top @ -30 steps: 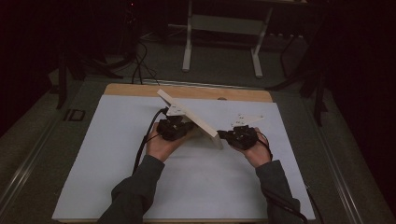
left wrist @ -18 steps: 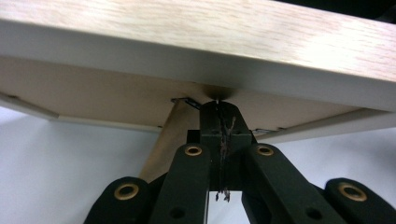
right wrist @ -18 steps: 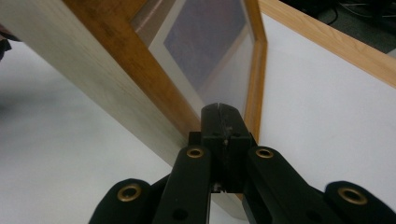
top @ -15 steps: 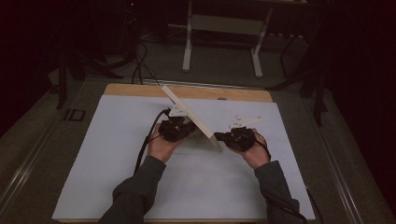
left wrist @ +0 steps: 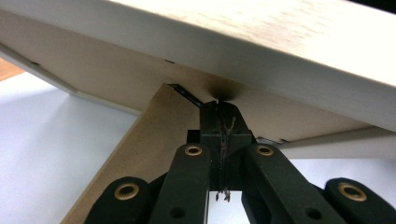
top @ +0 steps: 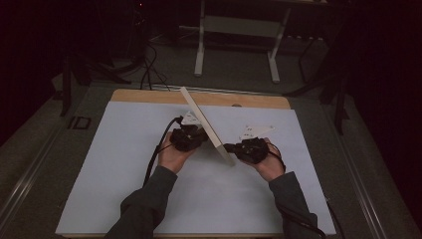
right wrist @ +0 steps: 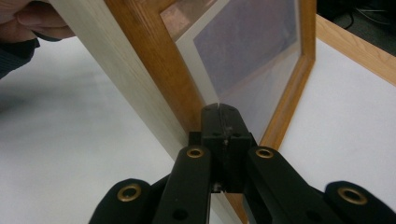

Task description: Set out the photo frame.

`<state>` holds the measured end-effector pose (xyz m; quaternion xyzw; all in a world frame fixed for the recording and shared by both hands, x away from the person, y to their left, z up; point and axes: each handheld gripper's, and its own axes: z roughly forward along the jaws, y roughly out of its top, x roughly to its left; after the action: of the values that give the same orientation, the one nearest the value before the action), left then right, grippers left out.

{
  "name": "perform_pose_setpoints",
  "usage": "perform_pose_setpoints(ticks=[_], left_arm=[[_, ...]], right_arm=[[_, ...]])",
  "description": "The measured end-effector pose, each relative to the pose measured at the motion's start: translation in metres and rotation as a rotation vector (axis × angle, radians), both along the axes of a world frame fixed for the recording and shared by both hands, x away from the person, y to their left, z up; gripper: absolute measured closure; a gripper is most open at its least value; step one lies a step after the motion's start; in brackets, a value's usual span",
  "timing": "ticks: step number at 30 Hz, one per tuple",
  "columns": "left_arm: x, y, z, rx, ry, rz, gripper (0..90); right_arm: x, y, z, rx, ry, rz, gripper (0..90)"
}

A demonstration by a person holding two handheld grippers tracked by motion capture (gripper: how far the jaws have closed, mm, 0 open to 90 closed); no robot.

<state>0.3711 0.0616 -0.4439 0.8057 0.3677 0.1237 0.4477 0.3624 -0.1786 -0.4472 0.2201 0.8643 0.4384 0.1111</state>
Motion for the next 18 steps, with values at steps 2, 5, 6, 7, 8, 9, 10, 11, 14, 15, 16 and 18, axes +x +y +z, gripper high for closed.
perform_pose_setpoints(ticks=[2,5,6,7,8,9,10,11,14,15,16,18], left_arm=[[0.000,0.000,0.000,0.003,-0.003,-0.001,90.0],[0.000,0.000,0.000,0.005,-0.004,-0.004,90.0],[0.000,0.000,0.000,0.005,-0.005,-0.006,90.0],[0.000,0.001,0.000,0.004,-0.005,-0.008,90.0],[0.001,0.001,-0.001,0.002,-0.005,-0.011,90.0],[0.001,0.001,-0.001,0.001,-0.006,-0.012,90.0],[0.001,0.001,-0.001,-0.001,-0.006,-0.011,90.0],[0.001,0.001,-0.001,-0.002,-0.006,-0.011,90.0],[0.001,0.001,-0.001,-0.002,-0.009,-0.011,90.0],[0.001,0.001,-0.001,-0.002,-0.009,-0.011,90.0],[0.001,0.001,-0.001,-0.001,-0.011,-0.011,90.0],[0.002,0.001,-0.002,-0.005,-0.011,-0.013,90.0]], right_arm=[[0.000,0.001,0.000,-0.001,-0.001,0.003,90.0],[-0.001,0.002,0.001,-0.008,-0.001,0.009,90.0],[-0.001,0.003,0.001,-0.009,-0.001,0.011,90.0],[-0.002,0.003,0.001,-0.010,-0.001,0.015,90.0],[-0.002,0.004,0.001,-0.011,-0.001,0.015,90.0],[-0.002,0.005,0.001,-0.011,-0.002,0.020,90.0],[-0.002,0.006,0.001,-0.014,-0.002,0.022,90.0],[-0.003,0.007,0.001,-0.015,-0.002,0.026,90.0],[-0.004,0.009,0.001,-0.019,-0.004,0.036,90.0],[-0.004,0.010,0.002,-0.021,-0.005,0.037,90.0],[-0.004,0.011,0.002,-0.022,-0.004,0.040,90.0],[-0.005,0.013,0.002,-0.023,-0.007,0.043,90.0]])
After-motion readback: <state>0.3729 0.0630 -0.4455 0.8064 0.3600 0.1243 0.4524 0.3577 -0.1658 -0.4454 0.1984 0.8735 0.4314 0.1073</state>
